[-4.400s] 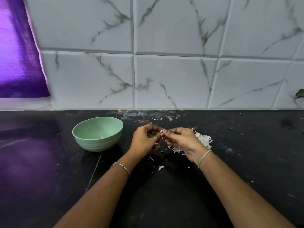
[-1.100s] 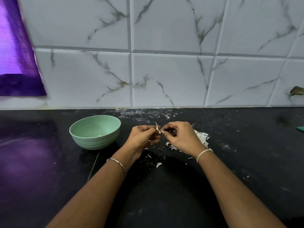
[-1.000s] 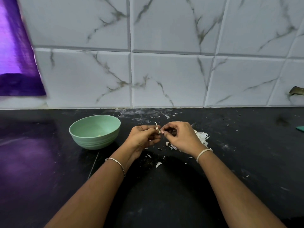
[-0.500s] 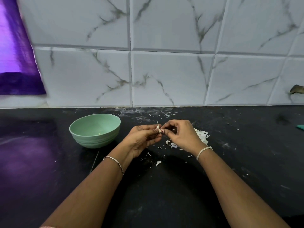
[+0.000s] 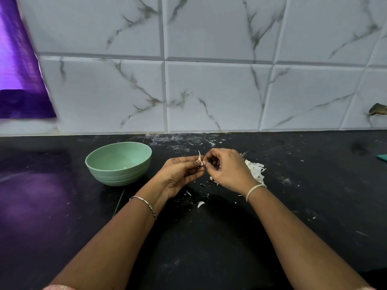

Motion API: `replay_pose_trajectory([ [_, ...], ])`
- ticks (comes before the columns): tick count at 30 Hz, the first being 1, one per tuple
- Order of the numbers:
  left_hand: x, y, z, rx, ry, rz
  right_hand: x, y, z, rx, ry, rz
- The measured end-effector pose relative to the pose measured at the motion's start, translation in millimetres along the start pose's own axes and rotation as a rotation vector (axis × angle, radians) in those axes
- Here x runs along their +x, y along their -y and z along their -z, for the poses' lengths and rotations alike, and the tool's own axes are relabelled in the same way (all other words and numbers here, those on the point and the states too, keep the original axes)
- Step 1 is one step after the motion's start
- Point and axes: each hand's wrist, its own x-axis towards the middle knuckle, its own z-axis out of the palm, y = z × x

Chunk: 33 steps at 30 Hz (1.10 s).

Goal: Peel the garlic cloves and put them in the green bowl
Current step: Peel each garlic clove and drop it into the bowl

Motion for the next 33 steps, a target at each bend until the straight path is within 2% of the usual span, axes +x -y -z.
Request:
replay_pose_trajectory([
  [7, 1, -1, -8, 0.003, -0.027, -0.013, 3, 1, 4, -0.075, -0.042, -0.003],
  [14, 1, -3, -8, 0.008, -0.005, 0.013, 3, -22, 19, -0.051, -0.018, -0.153],
  [16, 1, -2, -8, 0.012, 0.010, 0.026, 3, -26, 22, -0.100, 0.024, -0.209],
  [20, 3, 2, -8, 0.075, 0.023, 0.036, 2, -27, 24, -0.191, -0.005, -0.270],
  [24, 5, 4, -8, 0.135, 0.011, 0.006, 3, -32, 18, -0.039, -0.012, -0.189],
  [28, 6, 7, -9, 0.208, -0.047, -0.054, 3, -18, 13, 0.156, 0.076, -0.098],
  [33, 7, 10, -9, 0.432, -0.076, -0.151, 1, -10, 3, -0.055, 0.105, -0.019],
])
